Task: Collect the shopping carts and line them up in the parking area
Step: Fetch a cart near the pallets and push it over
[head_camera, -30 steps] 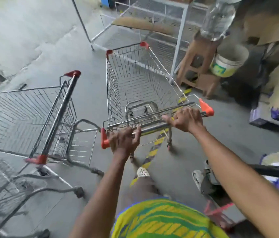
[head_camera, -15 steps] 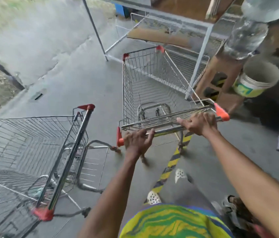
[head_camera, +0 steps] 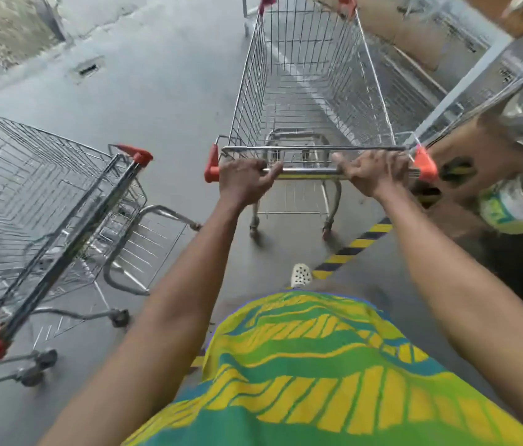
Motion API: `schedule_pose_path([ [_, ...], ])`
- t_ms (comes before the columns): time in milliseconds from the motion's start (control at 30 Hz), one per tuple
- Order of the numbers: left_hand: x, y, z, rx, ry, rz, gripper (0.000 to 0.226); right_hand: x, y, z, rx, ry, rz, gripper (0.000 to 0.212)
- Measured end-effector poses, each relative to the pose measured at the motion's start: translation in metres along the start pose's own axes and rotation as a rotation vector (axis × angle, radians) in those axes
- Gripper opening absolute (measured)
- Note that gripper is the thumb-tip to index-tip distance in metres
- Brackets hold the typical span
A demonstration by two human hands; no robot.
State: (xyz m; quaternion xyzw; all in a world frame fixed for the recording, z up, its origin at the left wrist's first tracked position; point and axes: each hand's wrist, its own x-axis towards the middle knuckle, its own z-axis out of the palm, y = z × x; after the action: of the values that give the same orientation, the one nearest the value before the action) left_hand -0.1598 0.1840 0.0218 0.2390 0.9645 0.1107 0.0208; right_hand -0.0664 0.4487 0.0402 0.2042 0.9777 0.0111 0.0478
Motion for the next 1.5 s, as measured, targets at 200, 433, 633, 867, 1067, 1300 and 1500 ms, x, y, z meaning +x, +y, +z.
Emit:
schedule_pose_path([
  [200, 0.048, 0.017, -0.001, -0.022, -0.021, -0.066, 0.067, 0.071, 0.017, -0.002, 0.005, -0.002, -0.074, 0.108],
  [433, 0.072, 0.024, -0.001, -0.065, -0.011, -0.129, 0.069, 0.131, 0.025, -0.002, -0.002, -0.019, -0.138, 0.109],
  [633, 0.079, 0.022, -0.002, -0.069, 0.013, -0.157, 0.058, 0.168, 0.019, -0.006, 0.003, -0.031, -0.212, 0.103],
  [867, 0.087, 0.025, 0.000, 0.035, -0.011, -0.115, 0.058, 0.185, -0.009, -0.001, 0.077, 0.165, 0.010, 0.061],
  [1067, 0.091, 0.034, 0.002, 0.009, 0.004, -0.160, 0.052, 0.166, -0.065, 0.015, 0.373, 0.187, -0.011, 0.051],
  [1300, 0.092, 0.042, 0.006, 0.008, 0.034, -0.190, 0.052, 0.168, -0.066, 0.013, 0.442, 0.173, -0.071, 0.045],
  [1500, 0.096, 0.051, 0.012, 0.018, 0.046, -0.169, 0.050, 0.176, -0.057, 0.001, 0.454, 0.101, -0.102, 0.039],
])
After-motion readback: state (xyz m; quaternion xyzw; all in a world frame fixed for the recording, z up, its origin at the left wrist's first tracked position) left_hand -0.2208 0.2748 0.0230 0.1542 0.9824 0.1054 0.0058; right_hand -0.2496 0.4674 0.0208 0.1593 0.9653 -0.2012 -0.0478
